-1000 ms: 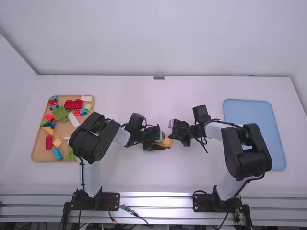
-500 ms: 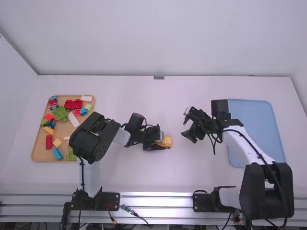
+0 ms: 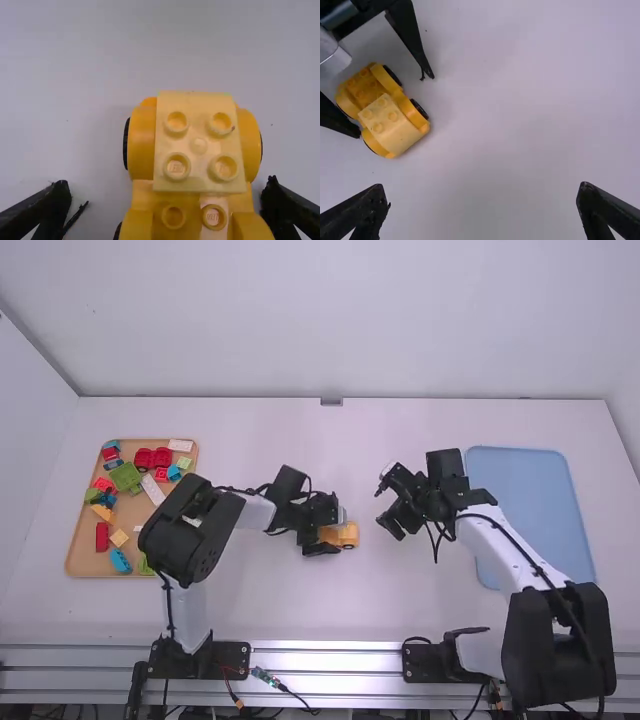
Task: Assemble lego blocks to make yellow taxi
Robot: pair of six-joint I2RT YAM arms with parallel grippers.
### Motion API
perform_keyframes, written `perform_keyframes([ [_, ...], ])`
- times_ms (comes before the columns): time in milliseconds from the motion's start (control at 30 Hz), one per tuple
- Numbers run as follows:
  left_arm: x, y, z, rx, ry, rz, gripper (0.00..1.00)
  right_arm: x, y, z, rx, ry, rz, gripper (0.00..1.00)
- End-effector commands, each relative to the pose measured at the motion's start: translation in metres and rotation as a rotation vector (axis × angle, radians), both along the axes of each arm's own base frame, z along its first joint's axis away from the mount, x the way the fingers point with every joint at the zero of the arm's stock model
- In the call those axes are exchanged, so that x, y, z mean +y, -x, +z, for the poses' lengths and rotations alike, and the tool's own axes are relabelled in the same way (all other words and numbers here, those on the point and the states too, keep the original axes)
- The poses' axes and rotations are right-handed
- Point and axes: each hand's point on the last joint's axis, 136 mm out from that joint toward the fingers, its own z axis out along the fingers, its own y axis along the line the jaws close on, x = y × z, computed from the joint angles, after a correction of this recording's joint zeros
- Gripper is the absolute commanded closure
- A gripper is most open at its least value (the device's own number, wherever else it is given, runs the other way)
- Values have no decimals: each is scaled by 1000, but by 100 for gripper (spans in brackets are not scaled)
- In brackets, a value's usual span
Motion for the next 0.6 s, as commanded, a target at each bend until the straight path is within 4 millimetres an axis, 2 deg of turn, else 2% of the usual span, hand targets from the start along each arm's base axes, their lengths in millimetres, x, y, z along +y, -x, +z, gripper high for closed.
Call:
perform_keyframes([
  [0,37,5,-41,57,-245,75,1,-2,-6,9,-29,16,-15,1],
  [200,56,1,-18,190,-384,97,1,-2,-8,10,-37,11,-15,1],
  [267,63,1,-3,221,-427,62,1,-2,-8,10,-39,10,-15,1],
  [400,65,-3,28,251,-400,-13,1,-1,-9,11,-44,9,-15,1],
  [467,73,-15,45,270,-397,30,1,-1,-12,13,-57,6,-19,1],
  [533,78,-24,53,282,-399,85,1,-1,-13,14,-62,4,-18,1],
  [567,87,-38,60,298,-411,181,1,-1,-15,15,-71,3,-19,1],
])
